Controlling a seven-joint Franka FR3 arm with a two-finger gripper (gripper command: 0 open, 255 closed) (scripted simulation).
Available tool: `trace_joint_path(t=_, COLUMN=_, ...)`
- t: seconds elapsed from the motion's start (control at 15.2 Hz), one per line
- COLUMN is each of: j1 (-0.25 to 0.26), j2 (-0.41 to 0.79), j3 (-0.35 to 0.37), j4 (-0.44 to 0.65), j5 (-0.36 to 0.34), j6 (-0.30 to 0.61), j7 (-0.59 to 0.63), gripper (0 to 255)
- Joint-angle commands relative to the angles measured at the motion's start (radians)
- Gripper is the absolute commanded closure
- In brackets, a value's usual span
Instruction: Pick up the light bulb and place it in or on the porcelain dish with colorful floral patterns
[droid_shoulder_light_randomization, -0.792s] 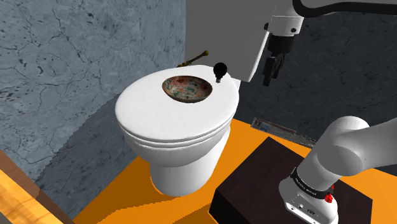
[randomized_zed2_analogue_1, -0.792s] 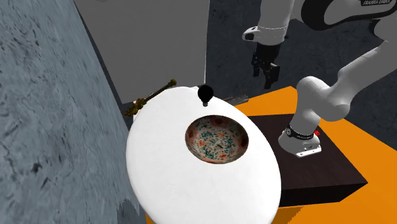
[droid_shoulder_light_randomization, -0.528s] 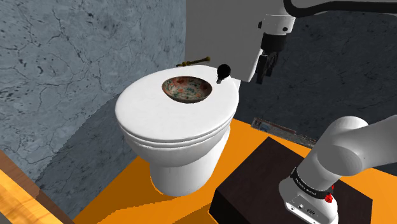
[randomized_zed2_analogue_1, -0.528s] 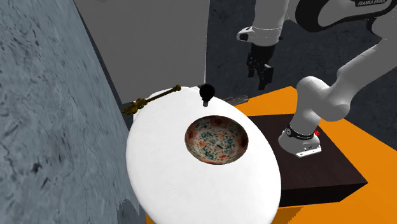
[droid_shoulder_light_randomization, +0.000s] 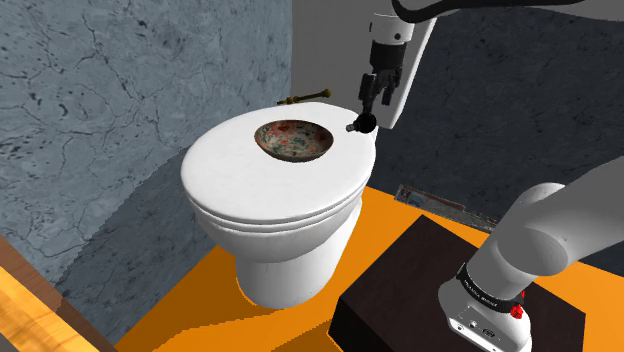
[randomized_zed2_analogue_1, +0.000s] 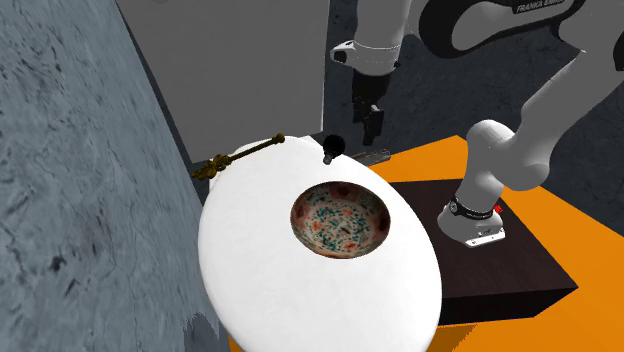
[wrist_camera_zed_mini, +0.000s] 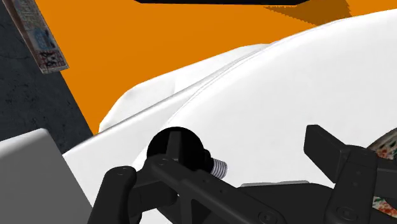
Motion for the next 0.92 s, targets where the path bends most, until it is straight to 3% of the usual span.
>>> trace_joint_path(t=0.0, j1=-0.005, j2=0.066, j3=0.014, j4=0.052, j5=-0.014, j6=0.03, j7=0.03, gripper=0)
trace_joint_path(t=0.33, j1=-0.012, j2=0.227, j3=0.042, j4=0.215, j5=-0.058, j6=0.061, j7=0.098, gripper=0)
trace_joint_path(t=0.86, j1=-0.016, j2=0.228, j3=0.036, j4=0.114, j5=-0.061, j6=0.162, j7=0.1, gripper=0)
